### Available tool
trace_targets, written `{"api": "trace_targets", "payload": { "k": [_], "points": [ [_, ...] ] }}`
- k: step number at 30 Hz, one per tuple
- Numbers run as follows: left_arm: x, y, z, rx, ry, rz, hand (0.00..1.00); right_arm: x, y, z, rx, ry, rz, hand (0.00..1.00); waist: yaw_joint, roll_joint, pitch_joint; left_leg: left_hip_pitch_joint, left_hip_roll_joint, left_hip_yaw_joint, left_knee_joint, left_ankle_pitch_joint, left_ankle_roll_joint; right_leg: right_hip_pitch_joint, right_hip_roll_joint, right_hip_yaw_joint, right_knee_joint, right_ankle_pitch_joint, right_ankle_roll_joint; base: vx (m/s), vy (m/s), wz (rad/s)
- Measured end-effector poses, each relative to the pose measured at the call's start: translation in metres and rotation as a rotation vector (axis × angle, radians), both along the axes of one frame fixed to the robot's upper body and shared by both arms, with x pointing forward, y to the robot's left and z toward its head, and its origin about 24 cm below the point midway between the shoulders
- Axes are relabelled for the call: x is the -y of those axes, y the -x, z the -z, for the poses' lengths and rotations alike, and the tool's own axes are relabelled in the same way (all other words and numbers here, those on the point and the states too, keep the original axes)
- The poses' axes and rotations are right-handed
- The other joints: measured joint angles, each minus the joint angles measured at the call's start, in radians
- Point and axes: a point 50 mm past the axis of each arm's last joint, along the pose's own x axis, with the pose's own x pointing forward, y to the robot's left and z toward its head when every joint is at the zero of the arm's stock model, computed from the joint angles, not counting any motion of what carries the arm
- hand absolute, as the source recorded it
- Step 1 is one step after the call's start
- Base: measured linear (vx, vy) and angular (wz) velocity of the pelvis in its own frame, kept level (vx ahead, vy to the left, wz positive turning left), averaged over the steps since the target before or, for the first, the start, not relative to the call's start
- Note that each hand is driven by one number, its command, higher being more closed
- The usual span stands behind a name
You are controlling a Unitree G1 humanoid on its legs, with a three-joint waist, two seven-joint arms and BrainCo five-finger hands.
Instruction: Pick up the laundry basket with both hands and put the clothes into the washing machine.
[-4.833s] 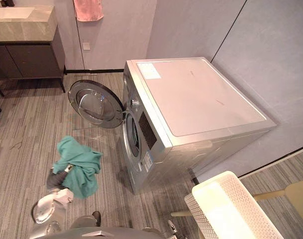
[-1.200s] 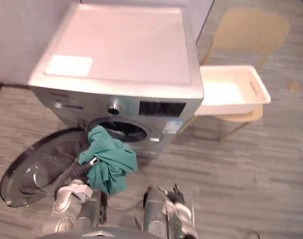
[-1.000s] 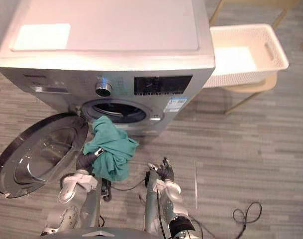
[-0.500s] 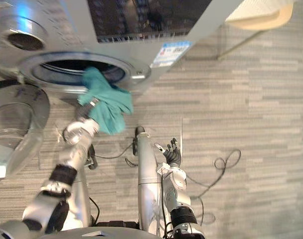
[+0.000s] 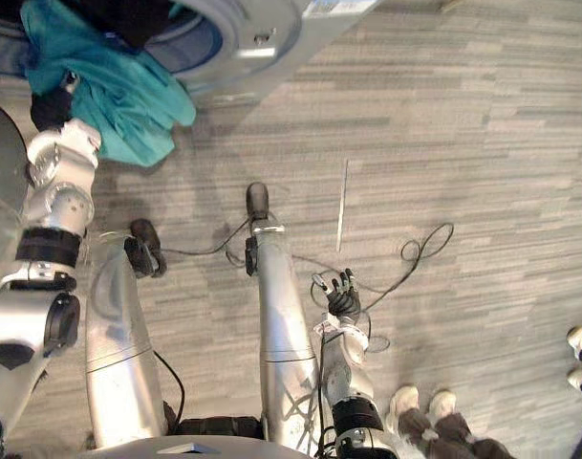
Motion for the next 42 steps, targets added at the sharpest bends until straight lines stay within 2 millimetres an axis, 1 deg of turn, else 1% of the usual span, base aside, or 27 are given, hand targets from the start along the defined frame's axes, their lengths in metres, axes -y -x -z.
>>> {"api": "trace_targets", "payload": {
  "k": [1, 2, 4, 5, 6, 7, 8, 10, 13, 14, 16, 17, 18, 19, 20, 21, 22, 23, 24, 26, 27, 30, 32, 34, 37, 40, 42],
  "points": [
    [0.002, -0.003, -0.005, -0.017, -0.026, 0.004, 1.0, 0.002, 0.006, 0.005, -0.02, -0.005, 0.013, 0.0, 0.002, 0.0, 0.0, 0.0, -0.007, -0.002, -0.007, 0.012, -0.002, 0.006, -0.012, -0.009, -0.025, 0.034, 0.0, -0.08, 0.072, 0.01],
    [0.003, -0.004, -0.01, -0.035, -0.06, 0.008, 1.0, 0.003, 0.011, 0.009, -0.034, -0.009, 0.016, 0.0, 0.005, 0.0, 0.0, 0.0, -0.013, -0.001, -0.01, 0.024, -0.003, 0.011, -0.013, -0.006, -0.042, 0.064, 0.003, -0.07, 0.076, 0.0],
    [0.001, -0.005, -0.015, -0.046, -0.088, 0.0, 1.0, 0.002, 0.012, 0.01, -0.03, -0.014, 0.005, 0.0, 0.009, 0.0, 0.0, -0.001, -0.015, -0.002, -0.025, 0.031, 0.001, 0.021, -0.013, -0.005, -0.094, 0.081, 0.008, -0.06, 0.089, -0.31],
    [-0.001, -0.005, -0.019, -0.048, -0.095, -0.009, 1.0, 0.002, 0.012, 0.009, -0.025, -0.017, -0.006, 0.0, 0.017, 0.0, 0.0, -0.002, 0.0, 0.002, -0.047, 0.049, 0.021, 0.03, -0.007, -0.01, -0.115, 0.084, 0.004, -0.04, 0.088, -0.43],
    [0.001, -0.006, -0.02, -0.054, -0.088, -0.008, 1.0, 0.003, 0.015, 0.012, -0.036, -0.021, -0.009, 0.0, 0.022, 0.001, 0.0, -0.002, 0.014, 0.01, -0.045, 0.064, 0.029, 0.016, -0.008, -0.024, -0.039, 0.056, -0.024, -0.01, 0.007, -0.18],
    [0.007, -0.007, -0.022, -0.06, -0.08, 0.01, 1.0, 0.006, 0.021, 0.016, -0.058, -0.028, 0.003, 0.0, 0.029, 0.0, 0.0, -0.006, 0.024, 0.011, -0.025, 0.066, 0.026, 0.015, -0.009, -0.044, 0.1, 0.019, -0.045, 0.04, -0.08, 0.04],
    [0.011, -0.007, -0.024, -0.061, -0.087, 0.024, 1.0, 0.009, 0.028, 0.021, -0.079, -0.036, 0.023, 0.0, 0.046, -0.001, -0.001, -0.02, 0.022, -0.012, 0.008, 0.06, 0.01, 0.048, -0.007, -0.057, 0.09, -0.046, -0.012, 0.02, -0.087, -0.09],
    [0.01, -0.006, -0.032, -0.057, -0.11, -0.017, 1.0, 0.014, 0.03, 0.022, -0.08, -0.035, 0.048, 0.0, 0.05, -0.001, -0.001, -0.042, 0.021, -0.024, 0.013, 0.064, 0.017, 0.033, 0.002, -0.055, 0.077, -0.035, -0.017, -0.02, -0.022, -0.18],
    [0.011, -0.004, -0.036, -0.05, -0.093, -0.062, 1.0, 0.014, 0.035, 0.027, -0.109, -0.038, 0.047, 0.0, 0.038, -0.002, -0.001, -0.055, 0.02, -0.027, 0.019, 0.068, 0.021, 0.028, 0.001, -0.058, 0.071, -0.03, -0.016, -0.04, 0.026, -0.04],
    [0.013, 0.0, -0.037, -0.023, -0.057, -0.068, 1.0, 0.013, 0.037, 0.028, -0.113, -0.042, 0.049, 0.0, 0.031, -0.002, -0.002, -0.063, 0.019, -0.03, 0.016, 0.068, 0.02, 0.028, -0.003, -0.064, 0.06, -0.027, -0.016, -0.02, 0.032, 0.0],
    [0.02, 0.011, -0.033, 0.07, 0.077, -0.059, 1.0, 0.01, 0.038, 0.03, -0.117, -0.05, 0.045, 0.0, 0.015, -0.002, -0.002, -0.074, 0.013, -0.031, 0.001, 0.078, 0.027, 0.029, -0.013, -0.077, 0.034, -0.012, -0.009, -0.01, 0.056, 0.03],
    [0.029, 0.027, -0.038, 0.224, 0.168, -0.037, 1.0, 0.006, 0.038, 0.03, -0.117, -0.06, 0.042, 0.0, 0.004, -0.002, -0.001, -0.081, 0.008, -0.034, -0.001, 0.085, 0.036, 0.03, -0.02, -0.084, 0.027, -0.003, -0.012, 0.02, 0.066, 0.15],
    [0.05, 0.047, -0.048, 0.381, 0.245, 0.014, 1.0, 0.004, 0.037, 0.03, -0.119, -0.065, 0.039, 0.0, -0.005, -0.002, -0.001, -0.081, -0.008, -0.036, 0.001, 0.091, 0.031, 0.031, -0.032, -0.089, 0.037, 0.002, -0.008, 0.04, 0.058, 0.19],
    [0.062, 0.057, -0.053, 0.451, 0.281, 0.045, 1.0, 0.004, 0.037, 0.03, -0.117, -0.065, 0.036, 0.0, -0.005, -0.002, -0.001, -0.079, -0.012, -0.037, 0.003, 0.092, 0.032, 0.034, -0.036, -0.091, 0.043, 0.003, -0.005, 0.06, 0.054, 0.31],
    [0.08, 0.077, -0.056, 0.563, 0.317, 0.087, 1.0, 0.001, 0.033, 0.025, -0.096, -0.064, 0.027, 0.0, -0.007, -0.002, -0.001, -0.07, -0.024, -0.044, 0.003, 0.093, 0.033, 0.044, -0.046, -0.095, 0.055, -0.004, -0.003, 0.05, 0.038, 0.24],
    [0.093, 0.088, -0.053, 0.604, 0.33, 0.112, 1.0, -0.002, 0.031, 0.022, -0.083, -0.062, 0.011, 0.0, -0.006, -0.002, -0.001, -0.057, -0.029, -0.049, 0.002, 0.093, 0.033, 0.059, -0.046, -0.096, 0.058, -0.009, -0.002, 0.06, 0.037, 0.31],
    [0.105, 0.094, -0.044, 0.602, 0.329, 0.133, 1.0, -0.003, 0.028, 0.019, -0.061, -0.057, 0.008, 0.0, -0.004, -0.002, -0.001, -0.036, -0.037, -0.051, -0.002, 0.093, 0.033, 0.077, -0.051, -0.096, 0.061, -0.016, -0.001, 0.03, 0.011, 0.33],
    [0.114, 0.097, -0.031, 0.57, 0.321, 0.152, 1.0, -0.002, 0.026, 0.015, -0.043, -0.049, 0.013, 0.0, -0.003, -0.003, -0.001, -0.01, -0.045, -0.047, -0.013, 0.093, 0.033, 0.099, -0.06, -0.095, 0.062, -0.026, 0.001, 0.01, -0.001, 0.4],
    [0.122, 0.098, -0.013, 0.513, 0.3, 0.164, 1.0, -0.002, 0.025, 0.013, -0.037, -0.033, 0.019, 0.0, 0.001, -0.003, -0.002, 0.021, -0.055, -0.046, -0.03, 0.093, 0.033, 0.124, -0.065, -0.093, 0.059, -0.036, 0.001, -0.02, -0.028, 0.37],
    [0.124, 0.098, 0.017, 0.405, 0.247, 0.164, 1.0, -0.001, 0.023, 0.013, -0.044, -0.007, 0.026, 0.0, 0.004, -0.003, -0.003, 0.05, -0.062, -0.045, -0.06, 0.099, 0.036, 0.147, -0.072, -0.095, 0.047, -0.048, 0.0, -0.05, -0.057, 0.26],
    [0.122, 0.098, 0.034, 0.341, 0.221, 0.15, 1.0, -0.002, 0.021, 0.013, -0.048, -0.004, 0.025, 0.0, 0.004, -0.003, -0.003, 0.058, -0.07, -0.046, -0.084, 0.107, 0.028, 0.152, -0.076, -0.095, 0.033, -0.046, -0.002, -0.06, -0.059, 0.18],
    [0.119, 0.095, 0.067, 0.205, 0.183, 0.143, 1.0, -0.002, 0.019, 0.015, -0.06, -0.005, 0.025, 0.0, 0.015, -0.003, -0.003, 0.064, -0.08, -0.055, -0.129, 0.124, 0.019, 0.151, -0.078, -0.098, 0.008, -0.041, -0.008, -0.04, -0.051, 0.09],
    [0.119, 0.094, 0.079, 0.156, 0.168, 0.151, 1.0, -0.002, 0.02, 0.016, -0.074, -0.003, 0.037, 0.0, 0.019, -0.003, -0.002, 0.067, -0.086, -0.066, -0.138, 0.132, 0.012, 0.151, -0.08, -0.106, 0.011, -0.039, -0.015, 0.02, -0.034, 0.09],
    [0.12, 0.093, 0.083, 0.137, 0.165, 0.164, 1.0, -0.002, 0.021, 0.017, -0.08, -0.002, 0.042, 0.0, 0.021, -0.003, -0.002, 0.069, -0.088, -0.077, -0.137, 0.14, 0.008, 0.151, -0.082, -0.117, 0.028, -0.047, -0.024, 0.05, -0.046, 0.14],
    [0.123, 0.085, 0.077, 0.148, 0.148, 0.182, 1.0, 0.0, 0.022, 0.018, -0.095, 0.009, 0.044, 0.0, 0.027, -0.003, -0.002, 0.073, -0.09, -0.083, -0.136, 0.143, -0.001, 0.151, -0.086, -0.128, 0.055, -0.061, -0.04, 0.06, -0.051, 0.15],
    [0.117, 0.07, 0.058, 0.181, 0.151, 0.151, 1.0, 0.0, 0.021, 0.017, -0.087, 0.027, 0.03, 0.0, 0.024, -0.003, -0.002, 0.074, -0.085, -0.085, -0.13, 0.138, -0.01, 0.147, -0.083, -0.132, 0.067, -0.07, -0.045, 0.03, -0.034, -0.01],
    [0.106, 0.06, 0.037, 0.227, 0.136, 0.108, 1.0, 0.0, 0.02, 0.017, -0.086, 0.035, 0.022, 0.0, 0.016, -0.003, -0.002, 0.066, -0.073, -0.084, -0.117, 0.132, -0.014, 0.138, -0.073, -0.132, 0.067, -0.071, -0.043, 0.01, -0.014, -0.19]
  ]
}}
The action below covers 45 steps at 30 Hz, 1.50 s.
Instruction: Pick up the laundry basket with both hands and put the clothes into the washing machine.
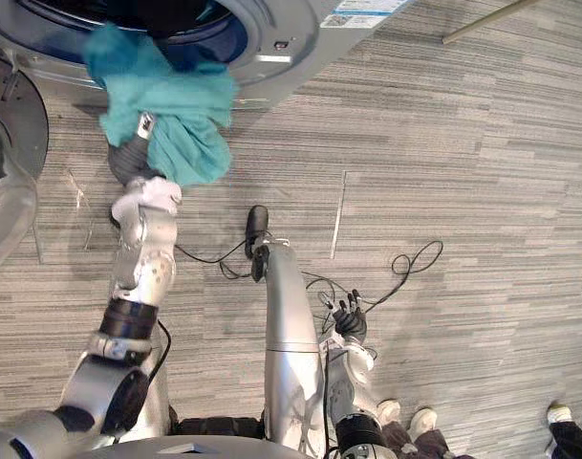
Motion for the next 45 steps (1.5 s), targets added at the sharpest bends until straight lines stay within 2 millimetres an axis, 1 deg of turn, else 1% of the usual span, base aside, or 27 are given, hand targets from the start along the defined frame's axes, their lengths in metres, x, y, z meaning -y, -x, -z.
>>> {"api": "trace_targets", "payload": {
  "k": [3, 5, 10, 13, 15, 16, 18, 19, 21, 22, 23, 24, 26, 27, 29, 30, 31, 32, 33, 34, 35, 37, 38, 40, 42, 43, 45],
  "points": [
    [-0.016, -0.006, -0.022, 0.049, -0.01, -0.061, 1.0, -0.003, 0.001, 0.002, -0.009, -0.006, -0.008, 0.0, -0.017, 0.0, 0.0, -0.015, 0.013, -0.002, 0.018, -0.007, 0.001, -0.01, 0.014, 0.001, 0.0, 0.005, -0.001, 0.01, -0.005, -0.18],
    [-0.027, -0.009, -0.044, 0.103, -0.031, -0.091, 1.0, -0.005, 0.001, 0.003, -0.014, -0.004, -0.022, 0.0, -0.026, 0.0, 0.0, -0.038, 0.019, 0.001, 0.024, -0.012, 0.001, -0.032, 0.017, 0.001, -0.003, 0.012, 0.002, 0.0, 0.004, -0.15],
    [-0.046, -0.023, -0.066, 0.111, -0.053, -0.137, 1.0, -0.005, 0.0, 0.003, -0.009, -0.004, -0.037, 0.0, -0.026, -0.001, 0.0, -0.082, 0.035, 0.001, 0.052, -0.016, -0.001, -0.066, 0.032, 0.003, -0.006, 0.024, 0.002, 0.01, 0.012, -0.16],
    [-0.058, -0.035, -0.085, 0.106, -0.022, -0.135, 1.0, -0.004, 0.0, 0.002, -0.006, -0.001, -0.042, 0.0, -0.033, -0.003, 0.002, -0.11, 0.04, 0.005, 0.064, -0.02, 0.003, -0.092, 0.038, 0.01, -0.007, 0.033, 0.006, 0.01, 0.022, -0.16],
    [-0.069, -0.039, -0.111, 0.135, -0.031, -0.142, 1.0, -0.004, 0.001, 0.003, -0.006, -0.007, -0.042, 0.0, -0.034, -0.005, 0.002, -0.137, 0.053, 0.007, 0.085, -0.03, 0.008, -0.114, 0.05, 0.014, -0.009, 0.041, 0.011, 0.0, 0.026, -0.27],
    [-0.071, -0.039, -0.119, 0.145, -0.041, -0.146, 1.0, -0.003, 0.001, 0.003, -0.004, -0.009, -0.045, 0.0, -0.037, -0.005, 0.002, -0.145, 0.054, 0.006, 0.09, -0.032, 0.009, -0.12, 0.051, 0.015, -0.008, 0.043, 0.012, 0.0, 0.035, -0.19],
    [-0.072, -0.039, -0.15, 0.193, -0.098, -0.14, 1.0, -0.003, 0.001, 0.004, 0.0, -0.02, -0.045, 0.0, -0.046, -0.005, 0.002, -0.169, 0.055, 0.013, 0.097, -0.034, 0.012, -0.144, 0.05, 0.022, -0.009, 0.047, 0.018, 0.0, 0.033, -0.11],
    [-0.07, -0.039, -0.157, 0.202, -0.113, -0.134, 1.0, -0.003, 0.002, 0.005, -0.004, -0.023, -0.044, 0.0, -0.046, -0.005, 0.002, -0.174, 0.055, 0.013, 0.1, -0.035, 0.014, -0.148, 0.051, 0.023, -0.008, 0.048, 0.019, 0.01, 0.04, -0.12],
    [-0.064, -0.037, -0.181, 0.233, -0.187, -0.121, 1.0, -0.002, 0.004, 0.009, -0.018, -0.045, -0.031, 0.0, -0.051, -0.006, 0.002, -0.19, 0.058, 0.017, 0.116, -0.042, 0.022, -0.162, 0.053, 0.027, -0.002, 0.05, 0.023, 0.01, 0.037, -0.12],
    [-0.062, -0.037, -0.187, 0.238, -0.209, -0.12, 1.0, -0.002, 0.005, 0.01, -0.023, -0.045, -0.033, 0.0, -0.051, -0.006, 0.002, -0.195, 0.059, 0.018, 0.122, -0.045, 0.024, -0.166, 0.057, 0.03, 0.0, 0.051, 0.024, 0.01, 0.024, -0.17],
    [-0.06, -0.034, -0.2, 0.259, -0.25, -0.121, 1.0, -0.002, 0.006, 0.011, -0.025, -0.047, -0.039, 0.0, -0.051, -0.007, 0.003, -0.205, 0.064, 0.023, 0.133, -0.051, 0.027, -0.177, 0.064, 0.038, 0.003, 0.054, 0.029, 0.0, 0.024, -0.2],
    [-0.061, -0.032, -0.207, 0.272, -0.264, -0.127, 1.0, -0.002, 0.006, 0.011, -0.024, -0.047, -0.041, 0.0, -0.053, -0.007, 0.003, -0.213, 0.068, 0.026, 0.139, -0.055, 0.03, -0.185, 0.066, 0.041, 0.004, 0.056, 0.032, 0.0, 0.03, -0.32],
    [-0.068, -0.022, -0.232, 0.307, -0.305, -0.162, 1.0, -0.001, 0.007, 0.011, -0.022, -0.048, -0.034, 0.0, -0.063, -0.007, 0.003, -0.238, 0.081, 0.034, 0.167, -0.07, 0.038, -0.209, 0.08, 0.055, 0.007, 0.062, 0.043, -0.01, 0.053, -0.33],
    [-0.069, -0.019, -0.239, 0.321, -0.318, -0.17, 1.0, 0.001, 0.007, 0.011, -0.022, -0.051, -0.024, 0.0, -0.066, -0.007, 0.003, -0.244, 0.083, 0.036, 0.172, -0.073, 0.04, -0.215, 0.082, 0.058, 0.008, 0.064, 0.046, -0.01, 0.056, -0.28],
    [-0.065, -0.002, -0.268, 0.394, -0.374, -0.201, 1.0, 0.004, 0.014, 0.017, -0.046, -0.063, 0.004, 0.0, -0.07, -0.008, 0.004, -0.264, 0.088, 0.044, 0.192, -0.082, 0.053, -0.236, 0.084, 0.072, 0.013, 0.07, 0.056, -0.01, 0.048, -0.2],
    [-0.065, 0.003, -0.276, 0.419, -0.384, -0.209, 1.0, 0.005, 0.016, 0.02, -0.058, -0.065, 0.01, 0.0, -0.071, -0.008, 0.004, -0.269, 0.088, 0.046, 0.197, -0.084, 0.055, -0.24, 0.084, 0.074, 0.015, 0.072, 0.058, -0.01, 0.047, -0.13],
    [-0.061, 0.019, -0.295, 0.481, -0.39, -0.233, 1.0, 0.006, 0.021, 0.023, -0.074, -0.073, 0.027, 0.0, -0.074, -0.008, 0.004, -0.278, 0.088, 0.051, 0.201, -0.085, 0.059, -0.249, 0.083, 0.08, 0.015, 0.074, 0.062, -0.01, 0.049, -0.11],
    [-0.058, 0.04, -0.312, 0.553, -0.423, -0.325, 1.0, 0.008, 0.026, 0.026, -0.081, -0.096, 0.061, 0.0, -0.079, -0.008, 0.004, -0.285, 0.088, 0.052, 0.207, -0.088, 0.064, -0.253, 0.083, 0.082, 0.016, 0.075, 0.064, -0.01, 0.05, -0.09],
    [-0.053, 0.058, -0.322, 0.614, -0.49, -0.443, 1.0, 0.009, 0.031, 0.028, -0.088, -0.097, 0.078, 0.0, -0.082, -0.008, 0.004, -0.288, 0.087, 0.053, 0.21, -0.09, 0.067, -0.256, 0.082, 0.082, 0.017, 0.075, 0.064, -0.01, 0.049, -0.05],
    [-0.046, 0.077, -0.329, 0.687, -0.58, -0.611, 1.0, 0.01, 0.036, 0.031, -0.095, -0.092, 0.09, 0.0, -0.08, -0.008, 0.004, -0.291, 0.087, 0.054, 0.213, -0.091, 0.069, -0.259, 0.08, 0.082, 0.02, 0.075, 0.065, -0.01, 0.044, -0.01],
    [-0.049, 0.083, -0.328, 0.689, -0.697, -0.876, 1.0, 0.011, 0.043, 0.033, -0.104, -0.088, 0.102, 0.0, -0.079, -0.008, 0.004, -0.3, 0.086, 0.052, 0.217, -0.091, 0.07, -0.266, 0.078, 0.081, 0.021, 0.075, 0.065, -0.01, 0.041, -0.04],
    [-0.046, 0.088, -0.325, 0.705, -0.815, -1.105, 1.0, 0.012, 0.05, 0.036, -0.115, -0.081, 0.112, 0.0, -0.072, -0.007, 0.004, -0.318, 0.086, 0.043, 0.225, -0.092, 0.07, -0.278, 0.076, 0.072, 0.023, 0.075, 0.066, -0.01, 0.041, -0.02],
    [-0.041, 0.089, -0.323, 0.713, -0.94, -1.268, 1.0, 0.012, 0.052, 0.036, -0.11, -0.082, 0.116, 0.0, -0.071, -0.007, 0.004, -0.328, 0.08, 0.037, 0.228, -0.091, 0.07, -0.284, 0.066, 0.066, 0.028, 0.075, 0.066, -0.01, 0.053, 0.13],
    [-0.032, 0.079, -0.313, 0.71, -1.094, -1.405, 1.0, 0.012, 0.051, 0.035, -0.091, -0.082, 0.107, 0.0, -0.071, -0.007, 0.004, -0.328, 0.071, 0.039, 0.228, -0.089, 0.072, -0.284, 0.057, 0.065, 0.033, 0.073, 0.068, -0.01, 0.045, 0.15],
    [-0.029, 0.06, -0.295, 0.668, -1.279, -1.51, 1.0, 0.01, 0.049, 0.034, -0.076, -0.084, 0.082, 0.0, -0.073, -0.006, 0.004, -0.328, 0.067, 0.048, 0.227, -0.087, 0.077, -0.284, 0.047, 0.067, 0.034, 0.073, 0.069, -0.03, 0.048, 0.07],
    [-0.031, 0.054, -0.289, 0.641, -1.322, -1.516, 0.0, 0.01, 0.049, 0.034, -0.074, -0.085, 0.078, 0.0, -0.074, -0.006, 0.004, -0.327, 0.067, 0.05, 0.227, -0.087, 0.077, -0.284, 0.046, 0.068, 0.034, 0.073, 0.07, -0.04, 0.044, 0.02],
    [-0.047, 0.026, -0.27, 0.466, -1.45, -1.498, 0.0, 0.009, 0.048, 0.034, -0.069, -0.095, 0.067, 0.0, -0.075, -0.006, 0.004, -0.324, 0.066, 0.053, 0.226, -0.086, 0.078, -0.283, 0.044, 0.07, 0.034, 0.075, 0.072, -0.04, 0.032, -0.01]
  ]
}}
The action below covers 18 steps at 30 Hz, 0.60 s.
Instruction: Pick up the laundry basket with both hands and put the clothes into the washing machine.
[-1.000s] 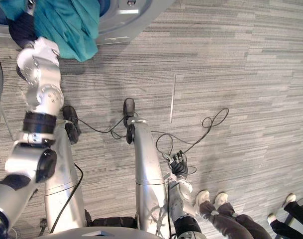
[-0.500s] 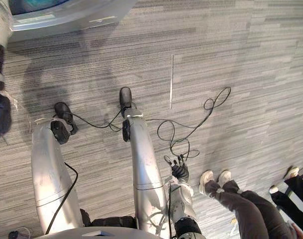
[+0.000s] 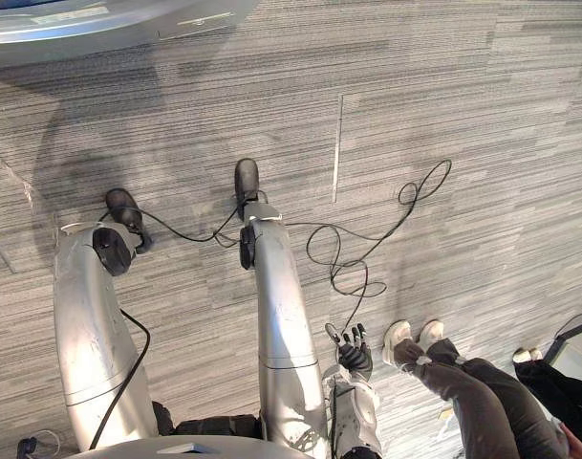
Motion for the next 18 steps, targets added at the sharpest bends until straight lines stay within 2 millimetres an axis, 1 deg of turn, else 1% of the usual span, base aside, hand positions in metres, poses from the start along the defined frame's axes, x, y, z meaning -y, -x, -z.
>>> {"api": "trace_targets", "payload": {
  "k": [1, 2, 3, 4, 5, 6, 7, 8, 9, 10, 11, 12, 13, 14, 17, 18],
  "points": [
    [-0.006, -0.006, 0.004, -0.028, 0.031, -0.014, 0.0, 0.0, 0.0, 0.0, 0.003, -0.001, -0.003, 0.0, 0.0, 0.0, 0.0, 0.001, 0.0, 0.001, -0.001, 0.0, 0.0, 0.0, 0.0, 0.0, -0.001, 0.0, 0.0, -0.03, 0.017, 0.03],
    [-0.02, -0.018, 0.012, -0.101, 0.123, -0.024, 0.0, 0.0, 0.0, 0.0, 0.004, -0.001, -0.003, 0.0, -0.001, 0.0, 0.0, 0.002, -0.004, 0.002, -0.009, 0.004, 0.001, 0.0, 0.0, 0.0, -0.001, 0.0, 0.0, -0.03, 0.007, 0.12],
    [-0.035, -0.029, 0.02, -0.202, 0.271, 0.042, 0.0, 0.0, 0.0, 0.0, 0.004, -0.001, -0.003, 0.0, -0.002, 0.0, 0.0, 0.004, -0.009, 0.001, -0.019, 0.013, -0.001, 0.0, -0.003, -0.001, -0.003, 0.0, -0.001, -0.03, 0.005, 0.15],
    [-0.043, -0.035, 0.025, -0.259, 0.357, 0.091, 0.0, 0.0, 0.0, 0.0, 0.002, -0.002, -0.005, 0.0, -0.002, 0.0, 0.0, 0.004, -0.01, 0.0, -0.023, 0.016, -0.002, 0.001, -0.003, -0.003, -0.004, 0.001, -0.002, -0.03, 0.008, 0.16],
    [-0.059, -0.047, 0.037, -0.359, 0.52, 0.185, 0.0, -0.001, 0.0, 0.001, -0.006, -0.007, -0.009, 0.0, -0.001, -0.001, 0.0, 0.007, -0.012, -0.001, -0.03, 0.021, -0.005, 0.003, -0.004, -0.005, -0.005, 0.001, -0.003, -0.01, 0.01, 0.11],
    [-0.066, -0.052, 0.044, -0.401, 0.593, 0.23, 0.0, -0.001, 0.0, 0.001, -0.01, -0.008, -0.012, 0.0, -0.001, -0.001, 0.0, 0.008, -0.014, -0.001, -0.034, 0.025, -0.005, 0.003, -0.006, -0.006, -0.005, 0.002, -0.004, -0.01, 0.018, 0.1],
    [-0.079, -0.059, 0.06, -0.458, 0.712, 0.325, 0.0, -0.002, 0.0, 0.002, -0.017, -0.01, -0.02, 0.0, -0.001, -0.001, 0.0, 0.011, -0.015, -0.001, -0.037, 0.027, -0.009, 0.007, -0.006, -0.01, -0.005, 0.002, -0.005, 0.0, 0.022, 0.08],
    [-0.077, -0.061, 0.063, -0.47, 0.776, 0.508, 0.0, -0.003, 0.001, 0.003, -0.031, -0.022, -0.02, 0.0, 0.001, -0.001, -0.001, 0.015, -0.015, -0.005, -0.038, 0.029, -0.011, 0.011, -0.006, -0.014, -0.004, 0.0, -0.008, 0.0, 0.023, 0.07],
    [-0.074, -0.063, 0.064, -0.477, 0.827, 0.614, 0.0, -0.003, 0.001, 0.004, -0.038, -0.029, -0.021, 0.0, 0.002, -0.001, -0.001, 0.018, -0.016, -0.007, -0.039, 0.029, -0.012, 0.015, -0.006, -0.016, -0.004, 0.0, -0.008, 0.0, 0.023, 0.1],
    [-0.067, -0.068, 0.069, -0.484, 0.955, 0.836, 0.0, -0.004, 0.001, 0.005, -0.045, -0.038, -0.022, 0.0, 0.002, -0.001, -0.001, 0.026, -0.018, -0.011, -0.044, 0.032, -0.013, 0.026, -0.008, -0.02, -0.006, -0.001, -0.009, -0.01, 0.018, 0.14],
    [-0.061, -0.071, 0.07, -0.477, 1.043, 1.001, 0.0, -0.004, 0.001, 0.005, -0.052, -0.043, -0.024, 0.0, 0.001, -0.001, -0.001, 0.032, -0.021, -0.012, -0.052, 0.035, -0.013, 0.032, -0.013, -0.023, -0.01, -0.001, -0.011, -0.02, 0.029, 0.21],
    [-0.053, -0.074, 0.072, -0.454, 1.17, 1.222, 0.0, -0.005, 0.002, 0.006, -0.067, -0.047, -0.019, 0.0, 0.0, -0.001, -0.001, 0.037, -0.028, -0.018, -0.063, 0.043, -0.011, 0.039, -0.016, -0.024, -0.015, -0.002, -0.011, -0.02, 0.023, 0.21],
    [-0.05, -0.076, 0.073, -0.444, 1.221, 1.308, 0.0, -0.005, 0.002, 0.007, -0.073, -0.049, -0.016, 0.0, 0.0, -0.001, -0.001, 0.039, -0.031, -0.018, -0.068, 0.045, -0.009, 0.04, -0.017, -0.023, -0.015, -0.003, -0.011, -0.03, 0.027, 0.18],
    [-0.051, -0.076, 0.074, -0.411, 1.303, 1.457, 0.0, -0.005, 0.002, 0.007, -0.081, -0.044, -0.023, 0.0, 0.001, -0.001, -0.001, 0.04, -0.032, -0.023, -0.072, 0.047, -0.01, 0.041, -0.018, -0.027, -0.015, -0.005, -0.011, -0.02, 0.02, 0.09],
    [-0.056, -0.076, 0.074, -0.372, 1.374, 1.586, 0.0, -0.004, 0.0, 0.006, -0.09, -0.021, -0.028, 0.0, 0.002, -0.001, -0.001, 0.043, -0.033, -0.027, -0.079, 0.056, -0.021, 0.041, -0.017, -0.033, -0.01, -0.007, -0.017, -0.01, 0.021, 0.07],
    [-0.056, -0.076, 0.074, -0.368, 1.381, 1.599, 0.0, -0.004, 0.0, 0.006, -0.089, -0.021, -0.026, 0.0, 0.002, -0.001, -0.001, 0.044, -0.033, -0.027, -0.081, 0.06, -0.026, 0.041, -0.017, -0.034, -0.009, -0.006, -0.019, 0.0, 0.014, 0.08]
  ]
}}
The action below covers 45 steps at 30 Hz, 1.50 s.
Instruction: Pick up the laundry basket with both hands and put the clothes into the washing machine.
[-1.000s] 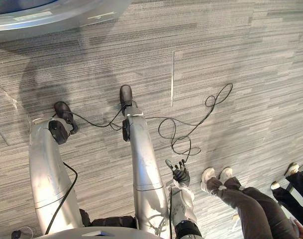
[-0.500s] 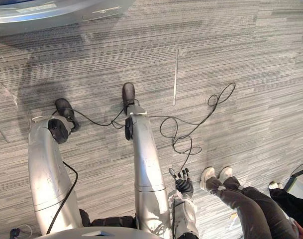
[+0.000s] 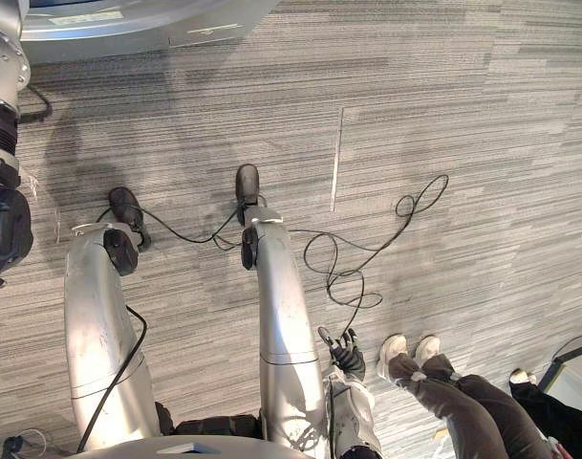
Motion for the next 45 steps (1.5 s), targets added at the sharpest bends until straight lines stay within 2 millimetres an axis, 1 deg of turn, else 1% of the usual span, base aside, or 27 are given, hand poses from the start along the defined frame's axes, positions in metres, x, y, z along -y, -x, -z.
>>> {"api": "trace_targets", "payload": {
  "k": [5, 7, 9, 11, 12, 13, 14, 16, 17, 19, 22, 24, 25, 27, 28, 30, 31, 32, 33, 35, 36, 37, 39, 40, 43, 44, 45],
  "points": [
    [0.001, -0.001, 0.0, 0.009, 0.092, 0.062, 0.0, 0.001, -0.007, -0.005, 0.031, -0.002, 0.012, 0.0, -0.001, 0.0, 0.0, 0.024, -0.002, -0.001, -0.003, 0.008, -0.013, 0.01, -0.001, 0.0, 0.025, -0.005, -0.018, 0.01, 0.015, 0.09],
    [0.005, 0.003, -0.009, 0.038, 0.129, 0.082, 0.0, 0.001, -0.007, -0.006, 0.032, -0.002, 0.011, 0.0, -0.001, 0.0, 0.0, 0.031, -0.003, 0.0, -0.003, 0.01, -0.015, 0.013, -0.001, 0.0, 0.03, -0.007, -0.021, 0.0, 0.013, 0.06],
    [0.011, 0.016, -0.028, 0.134, 0.16, 0.105, 0.0, 0.001, -0.009, -0.008, 0.044, -0.001, 0.008, 0.0, -0.002, 0.0, 0.0, 0.031, -0.002, -0.001, -0.003, 0.011, -0.017, 0.013, -0.002, 0.0, 0.031, -0.008, -0.023, 0.0, 0.0, 0.0],
    [0.02, 0.041, -0.056, 0.303, 0.164, 0.123, 0.0, 0.0, -0.012, -0.013, 0.074, 0.002, 0.004, 0.0, -0.009, 0.0, 0.0, 0.032, -0.002, -0.001, -0.003, 0.012, -0.014, 0.013, -0.006, -0.001, 0.03, -0.007, -0.022, 0.0, 0.0, 0.0],
    [0.022, 0.048, -0.062, 0.346, 0.164, 0.127, 0.0, 0.0, -0.013, -0.014, 0.081, 0.003, 0.004, 0.0, -0.01, 0.0, 0.0, 0.032, -0.003, -0.001, -0.003, 0.012, -0.013, 0.013, -0.008, -0.002, 0.03, -0.007, -0.022, -0.03, 0.034, 0.0],
    [0.026, 0.061, -0.071, 0.427, 0.152, 0.118, 0.0, 0.0, -0.014, -0.017, 0.096, 0.006, 0.002, 0.0, -0.013, 0.0, 0.0, 0.032, -0.003, 0.0, -0.003, 0.013, -0.012, 0.013, -0.01, -0.003, 0.03, -0.004, -0.025, -0.02, 0.035, 0.02],
    [0.029, 0.072, -0.078, 0.494, 0.149, 0.106, 0.0, 0.001, -0.015, -0.018, 0.103, 0.008, 0.003, 0.0, -0.015, 0.0, 0.0, 0.032, -0.004, -0.001, -0.003, 0.014, -0.012, 0.014, -0.011, -0.004, 0.03, -0.001, -0.027, -0.02, 0.034, 0.03],
    [0.035, 0.082, -0.08, 0.541, 0.14, 0.071, 0.0, -0.001, -0.015, -0.018, 0.104, 0.009, -0.009, 0.0, -0.016, 0.0, 0.0, 0.033, -0.01, -0.003, -0.005, 0.02, -0.015, 0.017, -0.015, -0.007, 0.03, -0.001, -0.028, -0.01, 0.035, 0.06],
    [0.035, 0.082, -0.078, 0.538, 0.136, 0.062, 0.0, -0.002, -0.016, -0.018, 0.105, 0.009, -0.014, 0.0, -0.017, 0.0, 0.0, 0.034, -0.01, -0.004, -0.005, 0.02, -0.016, 0.018, -0.015, -0.008, 0.03, -0.001, -0.028, -0.01, 0.04, 0.09],
    [0.036, 0.08, -0.064, 0.527, 0.074, -0.003, 0.0, -0.005, -0.017, -0.019, 0.107, 0.01, -0.038, 0.0, -0.02, 0.0, 0.0, 0.044, -0.015, -0.005, -0.007, 0.021, -0.016, 0.03, -0.017, -0.011, 0.03, -0.003, -0.026, 0.0, 0.029, 0.09],
    [0.047, 0.073, -0.037, 0.496, -0.02, -0.055, 0.0, -0.007, -0.019, -0.022, 0.124, 0.019, -0.057, 0.0, -0.016, 0.0, 0.0, 0.067, -0.024, -0.007, -0.016, 0.024, -0.015, 0.054, -0.029, -0.017, 0.029, -0.006, -0.026, 0.0, 0.034, 0.17],
    [0.052, 0.06, -0.004, 0.417, -0.082, -0.102, 0.0, -0.01, -0.021, -0.025, 0.143, 0.036, -0.09, 0.0, -0.012, 0.001, 0.0, 0.096, -0.033, -0.007, -0.033, 0.028, -0.014, 0.083, -0.037, -0.02, 0.021, -0.015, -0.021, -0.01, 0.029, 0.19],
    [0.054, 0.056, 0.007, 0.388, -0.097, -0.11, 0.0, -0.01, -0.022, -0.025, 0.143, 0.04, -0.096, 0.0, -0.01, 0.001, 0.0, 0.105, -0.034, -0.007, -0.04, 0.029, -0.012, 0.091, -0.039, -0.02, 0.016, -0.016, -0.021, -0.02, 0.018, 0.15],
    [0.057, 0.039, 0.053, 0.247, -0.106, -0.111, 0.0, -0.01, -0.021, -0.025, 0.14, 0.042, -0.093, 0.0, -0.006, 0.001, 0.0, 0.137, -0.042, -0.004, -0.067, 0.037, -0.011, 0.121, -0.048, -0.022, 0.001, -0.016, -0.02, -0.02, 0.009, 0.17],
    [0.058, 0.035, 0.066, 0.206, -0.105, -0.109, 0.0, -0.01, -0.021, -0.025, 0.14, 0.042, -0.092, 0.0, -0.006, 0.001, 0.0, 0.145, -0.045, -0.004, -0.072, 0.038, -0.012, 0.128, -0.049, -0.022, -0.002, -0.017, -0.021, -0.01, 0.003, 0.16],
    [0.059, 0.02, 0.12, 0.023, -0.068, -0.098, 0.0, -0.009, -0.021, -0.024, 0.138, 0.046, -0.088, 0.0, -0.002, 0.001, 0.0, 0.176, -0.051, -0.002, -0.097, 0.047, -0.014, 0.153, -0.054, -0.023, -0.012, -0.019, -0.025, 0.0, -0.006, 0.15],
    [0.059, 0.016, 0.134, -0.029, -0.069, -0.096, 0.0, -0.009, -0.02, -0.024, 0.137, 0.047, -0.087, 0.0, 0.0, 0.001, 0.0, 0.183, -0.051, -0.002, -0.101, 0.048, -0.016, 0.16, -0.055, -0.024, -0.015, -0.02, -0.026, 0.0, -0.004, 0.13],
    [0.058, 0.009, 0.162, -0.139, -0.079, -0.101, 0.0, -0.008, -0.02, -0.023, 0.136, 0.05, -0.084, 0.0, 0.001, 0.001, 0.0, 0.201, -0.053, -0.002, -0.116, 0.052, -0.018, 0.176, -0.058, -0.026, -0.023, -0.021, -0.029, 0.0, -0.003, 0.1],
    [0.058, 0.007, 0.175, -0.19, -0.086, -0.101, 0.0, -0.008, -0.019, -0.023, 0.132, 0.052, -0.08, 0.0, 0.001, 0.001, 0.0, 0.21, -0.054, -0.002, -0.125, 0.056, -0.02, 0.184, -0.06, -0.027, -0.026, -0.022, -0.031, 0.0, -0.01, 0.17],
    [0.059, 0.002, 0.215, -0.343, -0.082, -0.087, 0.0, -0.008, -0.018, -0.018, 0.099, 0.053, -0.067, 0.0, 0.002, 0.001, -0.001, 0.245, -0.063, -0.002, -0.157, 0.067, -0.026, 0.21, -0.069, -0.031, -0.035, -0.026, -0.037, 0.0, -0.027, 0.2],
    [0.06, 0.002, 0.223, -0.37, -0.087, -0.085, 0.0, -0.008, -0.018, -0.018, 0.095, 0.054, -0.064, 0.0, 0.003, 0.001, -0.001, 0.253, -0.066, -0.002, -0.164, 0.07, -0.028, 0.217, -0.07, -0.032, -0.037, -0.027, -0.038, 0.0, -0.046, 0.19],
    [0.058, 0.003, 0.242, -0.433, -0.095, -0.085, 0.0, -0.008, -0.018, -0.017, 0.086, 0.056, -0.059, 0.0, 0.002, 0.001, -0.001, 0.276, -0.066, -0.005, -0.183, 0.077, -0.035, 0.239, -0.071, -0.039, -0.047, -0.028, -0.043, 0.0, -0.037, 0.12],
    [0.06, 0.005, 0.253, -0.465, -0.091, -0.073, 0.0, -0.008, -0.018, -0.015, 0.078, 0.056, -0.058, 0.0, 0.004, 0.001, -0.001, 0.294, -0.066, -0.007, -0.197, 0.082, -0.038, 0.255, -0.072, -0.043, -0.055, -0.028, -0.046, 0.01, -0.033, 0.11],
    [0.062, 0.01, 0.272, -0.512, -0.089, -0.054, 0.0, -0.008, -0.018, -0.014, 0.067, 0.054, -0.057, 0.0, 0.006, 0.002, -0.001, 0.324, -0.067, -0.01, -0.214, 0.085, -0.042, 0.282, -0.073, -0.049, -0.061, -0.033, -0.053, 0.02, -0.057, 0.13],
    [0.065, 0.017, 0.294, -0.571, -0.073, -0.04, 0.0, -0.008, -0.018, -0.014, 0.068, 0.054, -0.055, 0.0, 0.011, 0.003, -0.002, 0.365, -0.069, -0.01, -0.24, 0.091, -0.05, 0.319, -0.075, -0.051, -0.072, -0.037, -0.06, 0.03, -0.057, 0.12],
    [0.065, 0.022, 0.307, -0.599, -0.067, -0.031, 0.0, -0.008, -0.018, -0.014, 0.068, 0.054, -0.054, 0.0, 0.015, 0.003, -0.002, 0.397, -0.069, -0.008, -0.265, 0.1, -0.053, 0.344, -0.075, -0.051, -0.084, -0.038, -0.063, 0.03, -0.071, 0.11],
    [0.065, 0.024, 0.311, -0.609, -0.066, -0.029, 0.0, -0.007, -0.018, -0.014, 0.067, 0.055, -0.053, 0.0, 0.017, 0.004, -0.003, 0.408, -0.069, -0.007, -0.274, 0.103, -0.053, 0.353, -0.075, -0.052, -0.09, -0.038, -0.063, 0.04, -0.09, 0.12]
  ]
}}
